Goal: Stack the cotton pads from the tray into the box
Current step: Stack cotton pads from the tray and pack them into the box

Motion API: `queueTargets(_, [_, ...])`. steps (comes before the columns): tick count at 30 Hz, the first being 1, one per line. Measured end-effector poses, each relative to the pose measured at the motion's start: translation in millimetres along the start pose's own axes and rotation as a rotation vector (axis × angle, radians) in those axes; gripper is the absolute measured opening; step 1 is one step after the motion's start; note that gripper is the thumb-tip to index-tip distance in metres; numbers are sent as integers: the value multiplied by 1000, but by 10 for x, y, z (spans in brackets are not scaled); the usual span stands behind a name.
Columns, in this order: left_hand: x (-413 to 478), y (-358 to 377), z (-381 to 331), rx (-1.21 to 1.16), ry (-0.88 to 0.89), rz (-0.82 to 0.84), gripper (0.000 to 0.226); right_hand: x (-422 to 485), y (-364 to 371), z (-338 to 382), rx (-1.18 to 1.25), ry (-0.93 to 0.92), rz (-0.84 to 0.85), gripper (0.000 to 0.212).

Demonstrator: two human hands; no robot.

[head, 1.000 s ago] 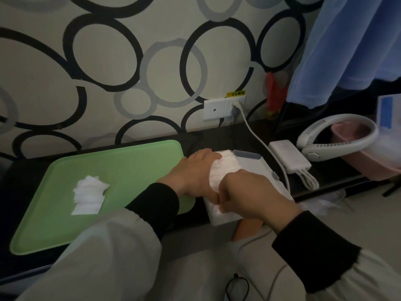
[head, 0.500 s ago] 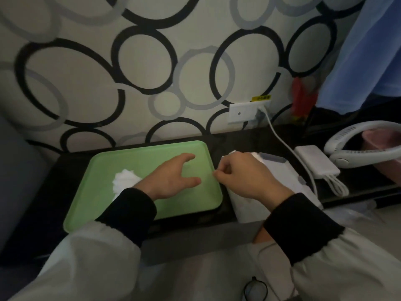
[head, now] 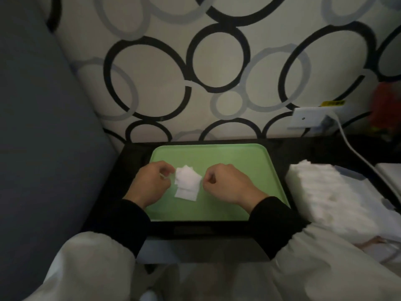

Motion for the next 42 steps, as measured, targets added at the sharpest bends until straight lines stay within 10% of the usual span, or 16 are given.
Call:
queueTargets(12, [373, 411, -14, 91, -99, 198, 58, 626, 271, -64, -13, 114, 68, 46])
queueTargets(19, [366, 359, -139, -168, 65, 147, 46, 689, 222, -51, 131, -6, 25, 11])
queueTargets(32, [315, 352, -116, -757, 86, 106, 4, 457, 56, -197, 504, -78, -2, 16])
queueTargets(42, [279, 256, -100, -1039, -29, -73, 16, 227, -128, -435, 791, 1, -99, 5])
Point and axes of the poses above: each hand's wrist, its own x-axis towards the middle knuckle, its own y-axis out of the palm, z = x × y, the point moved 7 cm from there along x, towards the middle knuckle, and after that the axes turned 15 degrees about z, right-handed, at the moved point
